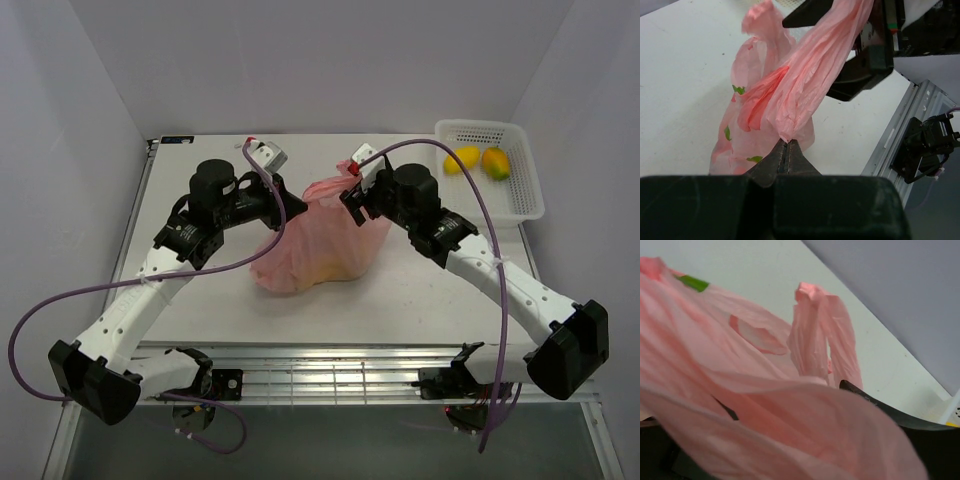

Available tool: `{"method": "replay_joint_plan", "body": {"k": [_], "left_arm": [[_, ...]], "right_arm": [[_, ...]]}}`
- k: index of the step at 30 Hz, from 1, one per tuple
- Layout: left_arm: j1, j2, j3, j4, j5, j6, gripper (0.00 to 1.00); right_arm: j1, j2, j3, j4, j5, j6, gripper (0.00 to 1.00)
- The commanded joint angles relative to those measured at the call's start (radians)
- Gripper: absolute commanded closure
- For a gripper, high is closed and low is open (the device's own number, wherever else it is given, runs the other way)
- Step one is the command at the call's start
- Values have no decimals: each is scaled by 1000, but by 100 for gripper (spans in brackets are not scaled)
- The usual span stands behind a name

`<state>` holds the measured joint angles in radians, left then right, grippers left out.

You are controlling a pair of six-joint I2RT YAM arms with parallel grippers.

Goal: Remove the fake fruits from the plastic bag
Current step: Untie the plastic bag at the center of the board.

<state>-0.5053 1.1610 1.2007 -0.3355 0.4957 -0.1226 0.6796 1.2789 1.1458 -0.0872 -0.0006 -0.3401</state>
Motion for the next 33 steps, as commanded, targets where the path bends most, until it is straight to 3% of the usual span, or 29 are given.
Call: {"method": "replay_joint_plan", "body": {"k": [1, 4, 6, 9, 11, 12, 14, 15, 18, 19, 20, 22, 23, 26, 29, 32, 33], "left_arm": [[-2, -38, -15, 29, 32, -18, 100], [-1, -52, -32, 29, 30, -25, 100], [-1, -58, -43, 29, 27, -26, 100], [-1, -63, -52, 26, 21, -26, 100], [-2, -63, -55, 24, 15, -28, 100], [-1, -61, -56, 23, 4, -25, 100], [-1, -60, -55, 21, -12, -25, 100], [-1, -60, -55, 24, -52, -28, 100], [-1, -29, -38, 75, -207, -67, 100], [1, -9, 8, 111, -342, -77, 100], [17, 18, 48, 121, -386, -83, 100], [84, 135, 152, 118, -372, -84, 100], [105, 173, 263, 112, -347, -91, 100], [145, 267, 382, 116, -298, -83, 100], [149, 250, 364, 156, -292, -52, 100], [149, 162, 190, 266, -269, -19, 100], [149, 137, 68, 294, -254, -15, 100]], "right_arm": [[0, 28, -11, 259, 177, 56, 19], [-3, 89, 35, 261, 337, 110, 19], [-6, 140, 69, 265, 528, 145, 17], [-21, 187, 95, 270, 562, 205, 19], [-34, 209, 103, 291, 522, 225, 42], [-37, 232, 124, 293, 525, 231, 61], [-52, 255, 149, 291, 521, 234, 89], [-60, 275, 164, 291, 508, 234, 92], [-110, 322, 264, 290, 397, 245, 92], [-129, 338, 357, 281, 358, 253, 92], [-162, 356, 414, 267, 285, 263, 92], [-195, 413, 591, 221, 199, 291, 92], [-210, 428, 647, 205, 148, 294, 92], [-215, 459, 762, 175, 73, 262, 92], [-227, 436, 752, 181, 22, 248, 92], [-239, 376, 597, 251, -59, 230, 92], [-244, 334, 463, 291, -91, 225, 92]]}}
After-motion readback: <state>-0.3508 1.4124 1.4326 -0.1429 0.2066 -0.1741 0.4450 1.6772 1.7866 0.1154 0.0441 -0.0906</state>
